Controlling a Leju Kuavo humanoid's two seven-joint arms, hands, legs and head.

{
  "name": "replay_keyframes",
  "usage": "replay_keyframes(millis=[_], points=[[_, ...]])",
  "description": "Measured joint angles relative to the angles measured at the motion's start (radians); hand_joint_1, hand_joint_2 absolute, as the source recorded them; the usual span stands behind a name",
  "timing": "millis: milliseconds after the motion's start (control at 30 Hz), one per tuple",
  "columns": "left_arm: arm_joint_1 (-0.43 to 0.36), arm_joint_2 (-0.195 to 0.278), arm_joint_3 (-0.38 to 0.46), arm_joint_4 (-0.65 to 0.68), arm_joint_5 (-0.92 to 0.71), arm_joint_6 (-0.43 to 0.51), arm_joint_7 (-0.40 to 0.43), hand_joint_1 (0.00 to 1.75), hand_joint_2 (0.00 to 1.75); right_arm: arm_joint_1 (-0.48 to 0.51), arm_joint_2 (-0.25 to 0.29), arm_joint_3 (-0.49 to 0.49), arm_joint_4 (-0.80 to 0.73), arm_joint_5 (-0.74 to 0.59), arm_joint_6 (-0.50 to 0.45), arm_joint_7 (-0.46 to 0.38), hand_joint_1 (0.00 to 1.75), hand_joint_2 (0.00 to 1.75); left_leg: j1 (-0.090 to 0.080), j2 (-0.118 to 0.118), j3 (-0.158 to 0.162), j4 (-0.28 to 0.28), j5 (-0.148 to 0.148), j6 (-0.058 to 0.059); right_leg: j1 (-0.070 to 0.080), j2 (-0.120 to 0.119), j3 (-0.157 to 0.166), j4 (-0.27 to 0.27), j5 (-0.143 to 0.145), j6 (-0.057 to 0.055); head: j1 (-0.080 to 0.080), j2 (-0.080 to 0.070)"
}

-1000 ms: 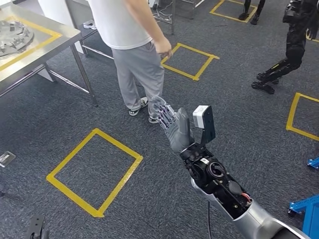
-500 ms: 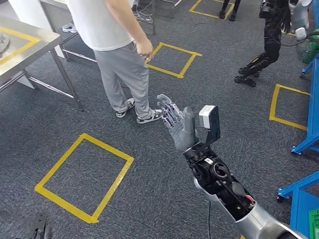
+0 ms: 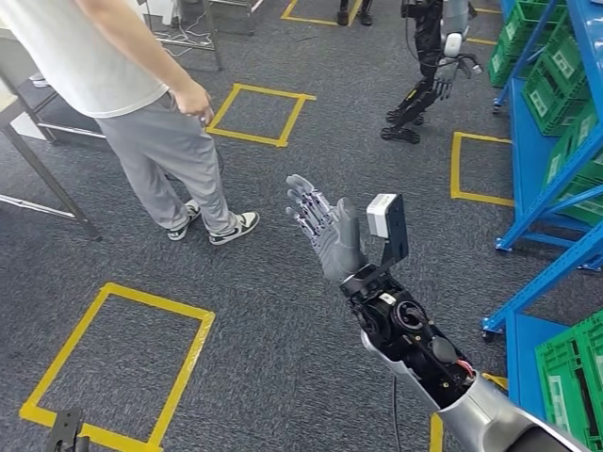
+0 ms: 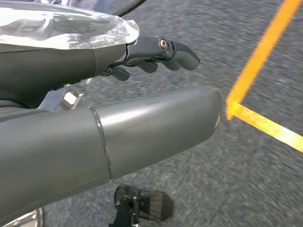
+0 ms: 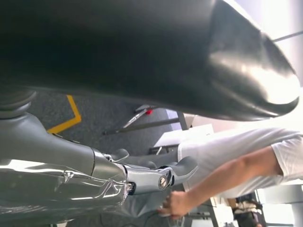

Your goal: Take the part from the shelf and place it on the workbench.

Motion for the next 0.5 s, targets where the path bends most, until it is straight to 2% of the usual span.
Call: replay_keyframes(millis=[33,67,133,167,200,267,300,333,367,400,433,467,500], points=[[-0.001,0.003,0.0,0.0,-0.003,-0.006,-0.003,0.0,0.0,0.002,0.0,0.0,-0.003,0.002,-0.004,0.004,0.0,0.0,-0.001,-0.013,0.016,-0.038,0.01,0.003,-0.001,0.009,-0.003,0.001,0.0,0.004,0.0,0.0],[-0.002,0.004,0.0,0.0,-0.005,-0.011,-0.006,0.0,0.0,0.004,0.0,0.0,-0.006,0.005,-0.008,0.009,0.0,0.0,-0.003,-0.016,0.022,-0.05,0.009,0.004,-0.002,0.017,-0.006,0.001,0.001,0.009,0.0,0.0],[-0.003,0.003,0.0,0.0,-0.008,-0.02,-0.009,0.0,0.0,0.013,0.0,-0.003,-0.015,0.01,-0.016,0.014,0.0,0.0,-0.003,0.006,0.025,-0.055,0.01,0.009,-0.005,0.03,-0.013,0.001,0.0,0.021,0.0,0.0],[-0.005,0.003,0.0,0.0,-0.009,-0.023,-0.01,0.0,0.0,0.016,0.0,-0.004,-0.019,0.011,-0.018,0.014,0.0,0.0,-0.001,0.016,0.029,-0.059,0.011,0.013,-0.003,0.017,-0.019,0.012,-0.008,0.027,0.002,0.0],[-0.005,0.003,0.0,0.0,-0.01,-0.025,-0.011,0.0,0.0,0.019,0.0,-0.006,-0.023,0.012,-0.02,0.015,0.0,0.0,0.002,0.028,0.033,-0.062,0.011,0.017,-0.002,-0.007,-0.035,0.043,-0.027,0.033,0.007,0.0],[-0.005,0.004,0.0,-0.001,-0.01,-0.027,-0.011,0.0,0.0,0.022,0.0,-0.008,-0.027,0.014,-0.022,0.016,0.0,0.0,0.002,0.049,0.037,-0.065,0.009,0.024,-0.003,-0.066,-0.097,0.173,-0.093,0.045,0.017,0.0],[-0.004,0.004,0.0,0.0,-0.01,-0.027,-0.011,0.0,0.0,0.025,0.0,-0.008,-0.028,0.014,-0.022,0.016,0.0,0.0,0.001,0.061,0.038,-0.065,0.008,0.026,-0.006,-0.08,-0.135,0.249,-0.125,0.05,0.02,0.0],[-0.003,0.004,0.0,0.0,-0.01,-0.028,-0.011,0.0,0.0,0.028,0.0,-0.008,-0.028,0.015,-0.022,0.017,0.0,0.0,0.001,0.072,0.038,-0.064,0.007,0.026,-0.011,-0.086,-0.163,0.305,-0.141,0.055,0.02,0.0],[-0.002,0.003,0.0,0.0,-0.01,-0.028,-0.011,0.0,0.0,0.031,0.0,-0.008,-0.028,0.015,-0.022,0.017,0.0,0.0,0.001,0.082,0.039,-0.064,0.005,0.025,-0.014,-0.089,-0.173,0.322,-0.138,0.058,0.021,0.0],[-0.002,0.003,0.0,0.0,-0.01,-0.029,-0.011,0.0,0.0,0.033,0.0,-0.008,-0.028,0.016,-0.022,0.017,0.0,0.0,0.003,0.093,0.042,-0.064,0.002,0.023,-0.018,-0.093,-0.16,0.296,-0.115,0.061,0.022,0.0],[-0.002,0.002,0.0,-0.001,-0.009,-0.029,-0.011,0.0,0.0,0.034,0.0,-0.008,-0.029,0.018,-0.022,0.017,0.0,0.0,0.004,0.102,0.046,-0.064,-0.001,0.02,-0.02,-0.101,-0.127,0.232,-0.078,0.062,0.023,0.0],[-0.002,0.002,0.0,-0.001,-0.008,-0.03,-0.011,0.0,0.0,0.034,0.0,-0.009,-0.029,0.02,-0.022,0.017,0.0,0.0,0.004,0.111,0.051,-0.064,-0.005,0.015,-0.021,-0.12,-0.085,0.15,-0.043,0.061,0.026,0.0],[-0.002,0.002,0.0,-0.001,-0.007,-0.031,-0.012,0.0,0.0,0.033,0.0,-0.009,-0.03,0.023,-0.02,0.017,0.0,0.0,0.002,0.119,0.055,-0.062,-0.009,0.01,-0.017,-0.137,-0.045,0.079,-0.019,0.056,0.029,0.0]])
